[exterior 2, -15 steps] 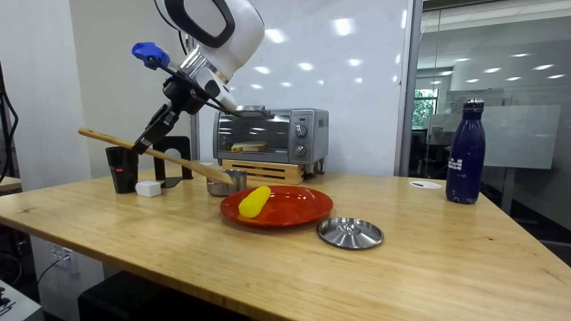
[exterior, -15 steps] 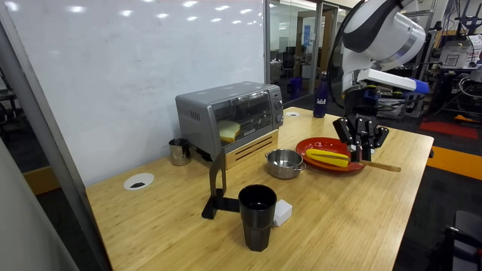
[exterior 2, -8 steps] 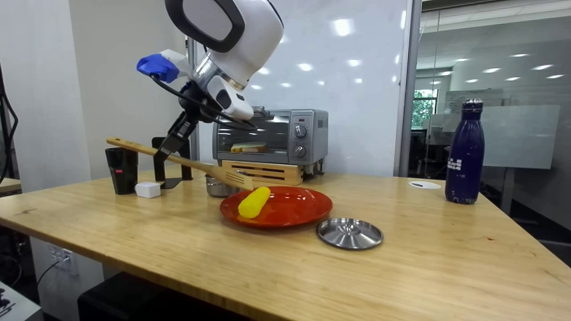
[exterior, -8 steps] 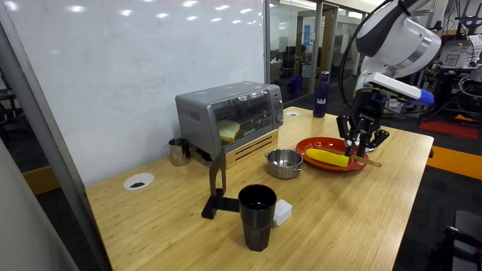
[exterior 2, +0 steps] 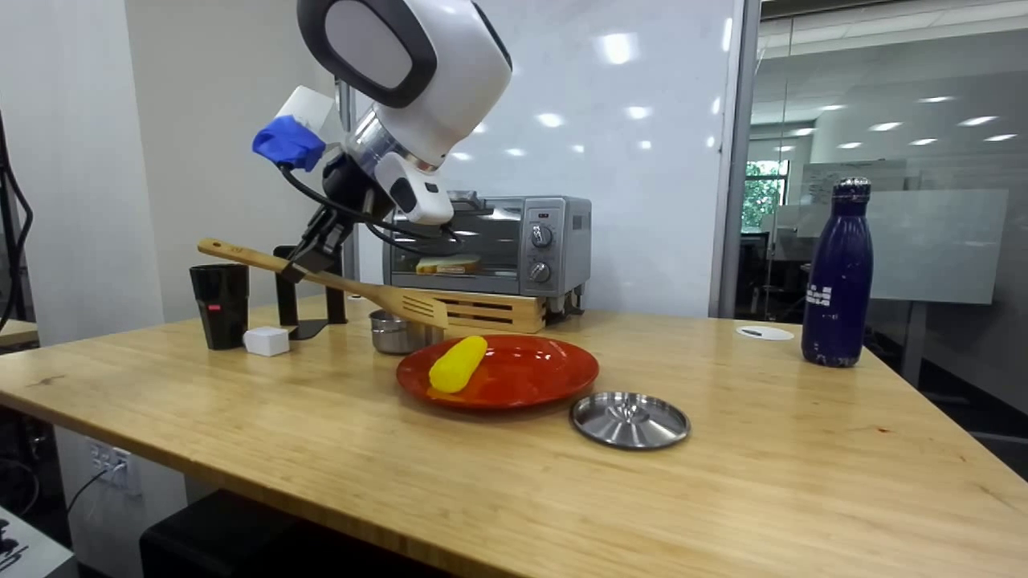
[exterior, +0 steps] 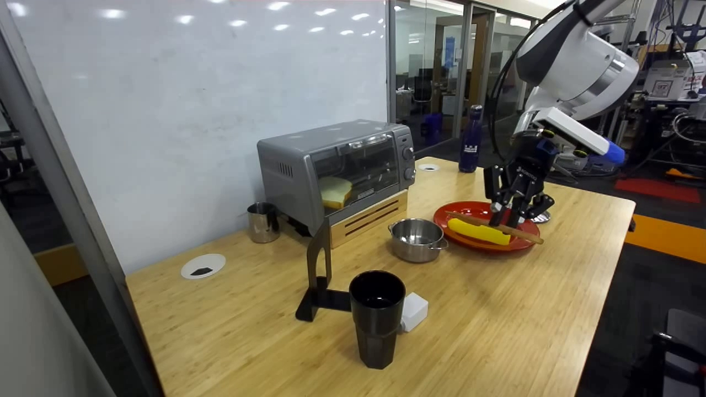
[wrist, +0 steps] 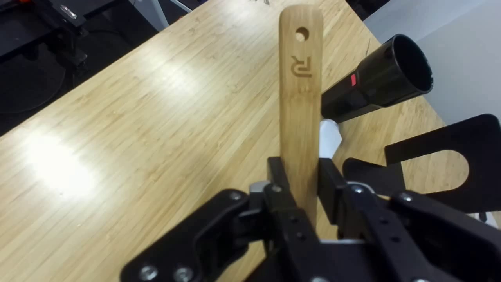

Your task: Use the wooden cooking stick to pick up the yellow bottle

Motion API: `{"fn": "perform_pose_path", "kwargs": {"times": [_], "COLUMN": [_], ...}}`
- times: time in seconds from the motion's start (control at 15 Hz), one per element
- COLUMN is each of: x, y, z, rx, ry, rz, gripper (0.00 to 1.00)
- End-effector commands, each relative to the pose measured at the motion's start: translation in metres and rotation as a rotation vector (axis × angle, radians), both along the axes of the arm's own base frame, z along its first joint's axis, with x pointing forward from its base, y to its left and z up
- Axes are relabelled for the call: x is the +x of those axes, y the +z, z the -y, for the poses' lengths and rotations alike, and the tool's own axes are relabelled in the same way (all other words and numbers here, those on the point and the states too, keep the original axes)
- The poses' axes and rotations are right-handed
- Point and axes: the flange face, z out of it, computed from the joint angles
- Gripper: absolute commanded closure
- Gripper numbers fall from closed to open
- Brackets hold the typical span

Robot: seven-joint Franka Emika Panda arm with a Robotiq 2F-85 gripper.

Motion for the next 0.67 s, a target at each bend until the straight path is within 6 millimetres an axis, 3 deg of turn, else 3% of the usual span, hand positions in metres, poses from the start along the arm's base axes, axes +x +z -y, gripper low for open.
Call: {"fn": "perform_pose_path", "kwargs": {"times": [0.0, 0.2, 0.6], "x": [0.01, 0.008, -0.006], "y": [0.009, 0.007, -0.005], "z": [-0.021, -0.025, -0.013], "rx": [0.041, 0.091, 0.167], "ry": [0.032, 0.002, -0.082], "rz": [0.036, 0.049, 0.07], "gripper": [0.94, 0.94, 0.94]}}
